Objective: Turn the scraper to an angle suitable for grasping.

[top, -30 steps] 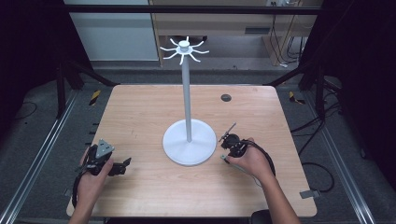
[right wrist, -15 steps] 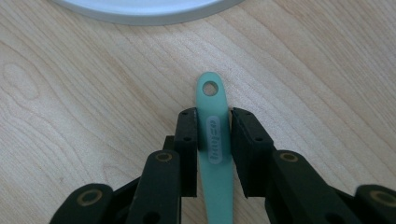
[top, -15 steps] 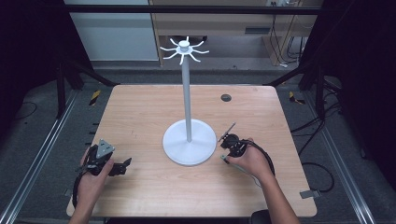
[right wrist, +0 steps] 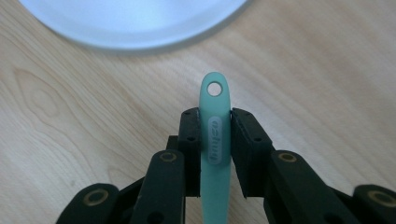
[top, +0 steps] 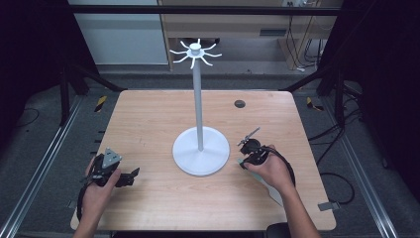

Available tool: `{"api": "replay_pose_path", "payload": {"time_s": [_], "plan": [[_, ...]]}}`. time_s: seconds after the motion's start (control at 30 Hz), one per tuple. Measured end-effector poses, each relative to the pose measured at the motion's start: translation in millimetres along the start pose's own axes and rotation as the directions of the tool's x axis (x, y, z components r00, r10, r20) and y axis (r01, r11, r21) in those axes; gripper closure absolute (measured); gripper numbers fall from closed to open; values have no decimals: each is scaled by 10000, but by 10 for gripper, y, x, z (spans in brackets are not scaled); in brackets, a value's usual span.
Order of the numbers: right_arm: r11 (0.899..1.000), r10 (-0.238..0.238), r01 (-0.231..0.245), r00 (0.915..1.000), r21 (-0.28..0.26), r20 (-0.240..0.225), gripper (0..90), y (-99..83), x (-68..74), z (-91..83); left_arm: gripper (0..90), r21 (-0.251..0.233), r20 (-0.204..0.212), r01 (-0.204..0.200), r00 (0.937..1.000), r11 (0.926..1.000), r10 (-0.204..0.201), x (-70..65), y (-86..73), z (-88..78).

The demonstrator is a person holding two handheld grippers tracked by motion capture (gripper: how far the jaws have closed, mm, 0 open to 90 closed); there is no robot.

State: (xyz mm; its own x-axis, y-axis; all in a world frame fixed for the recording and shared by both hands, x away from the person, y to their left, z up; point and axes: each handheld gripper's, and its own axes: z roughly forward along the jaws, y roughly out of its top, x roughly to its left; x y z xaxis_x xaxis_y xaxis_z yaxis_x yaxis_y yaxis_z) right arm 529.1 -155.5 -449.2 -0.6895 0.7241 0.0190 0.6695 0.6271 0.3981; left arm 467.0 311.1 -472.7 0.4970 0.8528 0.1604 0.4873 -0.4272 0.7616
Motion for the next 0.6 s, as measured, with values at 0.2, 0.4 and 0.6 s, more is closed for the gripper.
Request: {"api": "replay_pose_path", "payload": {"time_s": [0.2, 0.4, 0.6], "plan": [[9800, 554, -556, 9984, -1909, -60, 747, -65, -81, -399, 33, 60, 0, -57, 10000, 10000, 57, -6, 0, 7], [9572, 704, -668, 9975, -2817, 29, 748, -96, -112, -612, 33, 31, -25, 4, 10000, 10000, -4, -6, -5, 7], [9365, 755, -669, 9971, -3443, 115, 749, -107, -125, -731, 34, 77, -2, -4, 10000, 10000, 4, -5, -8, 9]]}}
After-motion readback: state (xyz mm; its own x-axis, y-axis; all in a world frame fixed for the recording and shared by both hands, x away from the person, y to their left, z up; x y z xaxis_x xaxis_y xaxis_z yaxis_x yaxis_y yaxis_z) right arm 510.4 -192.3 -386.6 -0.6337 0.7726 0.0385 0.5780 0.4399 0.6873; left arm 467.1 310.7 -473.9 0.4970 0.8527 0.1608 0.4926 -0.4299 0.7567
